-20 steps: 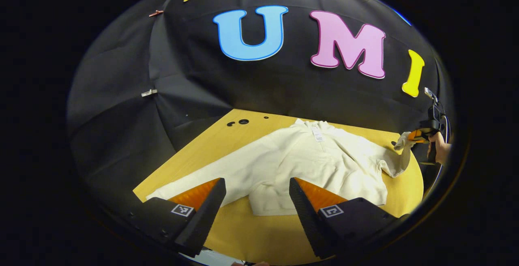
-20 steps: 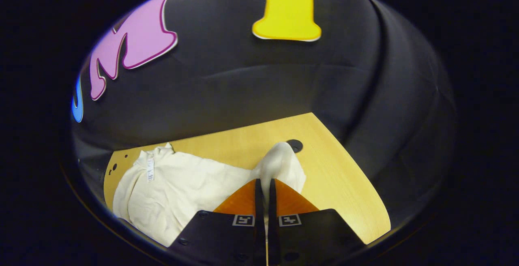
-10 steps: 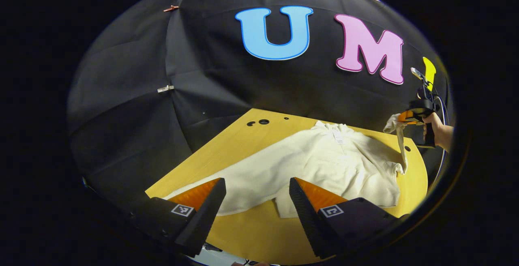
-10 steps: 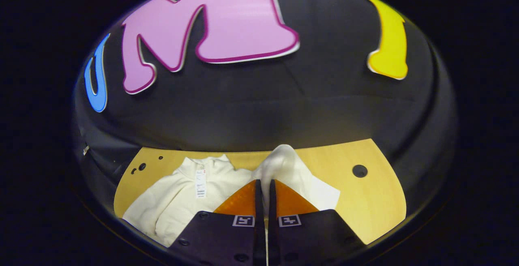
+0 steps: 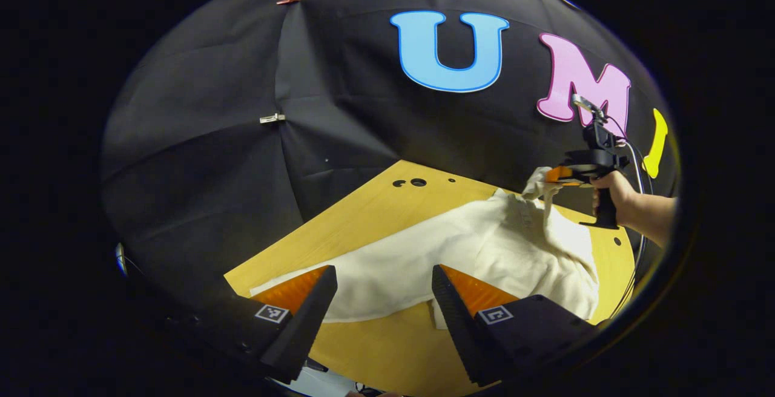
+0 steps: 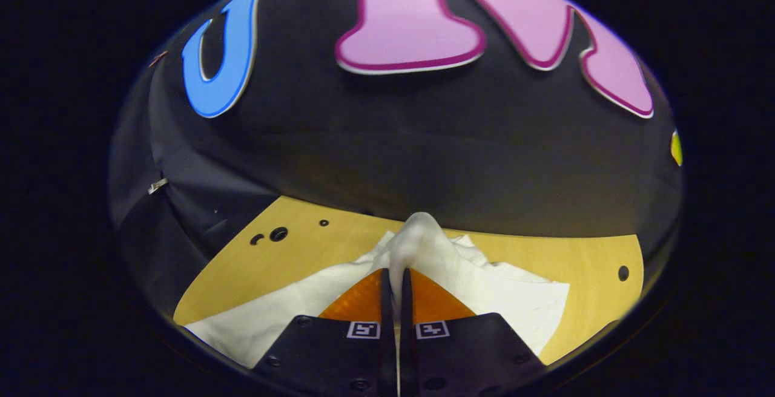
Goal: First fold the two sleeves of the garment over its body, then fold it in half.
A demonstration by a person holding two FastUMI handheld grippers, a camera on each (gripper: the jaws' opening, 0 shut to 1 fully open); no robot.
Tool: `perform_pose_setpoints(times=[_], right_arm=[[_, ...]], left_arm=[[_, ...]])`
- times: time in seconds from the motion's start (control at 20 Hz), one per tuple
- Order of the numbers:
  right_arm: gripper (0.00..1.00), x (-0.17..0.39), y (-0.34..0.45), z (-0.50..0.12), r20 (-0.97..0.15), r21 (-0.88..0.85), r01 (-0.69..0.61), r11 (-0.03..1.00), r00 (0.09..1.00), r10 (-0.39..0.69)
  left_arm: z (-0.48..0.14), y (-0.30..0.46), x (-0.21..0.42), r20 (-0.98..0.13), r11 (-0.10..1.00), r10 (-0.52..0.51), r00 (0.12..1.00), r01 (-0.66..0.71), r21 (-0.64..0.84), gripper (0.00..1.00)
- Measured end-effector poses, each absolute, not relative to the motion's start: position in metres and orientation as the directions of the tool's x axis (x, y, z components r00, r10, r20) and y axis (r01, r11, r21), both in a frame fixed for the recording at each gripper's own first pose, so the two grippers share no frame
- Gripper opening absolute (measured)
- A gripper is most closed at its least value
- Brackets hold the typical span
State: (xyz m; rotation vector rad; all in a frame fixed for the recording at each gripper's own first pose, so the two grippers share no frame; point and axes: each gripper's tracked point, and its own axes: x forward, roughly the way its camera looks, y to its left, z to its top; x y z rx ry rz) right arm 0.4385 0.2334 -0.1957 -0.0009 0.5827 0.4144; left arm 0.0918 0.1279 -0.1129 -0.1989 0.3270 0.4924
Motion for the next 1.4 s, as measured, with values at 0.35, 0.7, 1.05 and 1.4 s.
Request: perform_pose_setpoints(times=[0.35, 0.7, 1.05, 1.4], right_arm=[[0.13, 0.404, 0.325, -0.245, -0.59, 0.119, -0.471, 0.874, 0.675, 0.444], [0.91, 0.357, 0.32, -0.232, -0.566, 0.135, -0.494, 0.859, 0.673, 0.476], [0.99, 0.337, 0.199, -0.197, -0.553, 0.092, -0.362, 0.928, 0.756, 0.35], [0.99, 0.309, 0.049, -0.147, -0.509, 0.04, -0.167, 0.985, 0.845, 0.164]], left_arm=[[-0.123, 0.15, 0.072, -0.354, 0.825, 0.476, 0.805, -0.549, -0.138, 0.97], [-0.141, 0.184, 0.056, -0.357, 0.798, 0.529, 0.77, -0.594, -0.099, 0.98], [-0.196, 0.233, 0.024, -0.426, 0.72, 0.59, 0.685, -0.686, -0.107, 0.98], [-0.265, 0.28, 0.011, -0.519, 0.678, 0.601, 0.608, -0.732, -0.073, 0.98]])
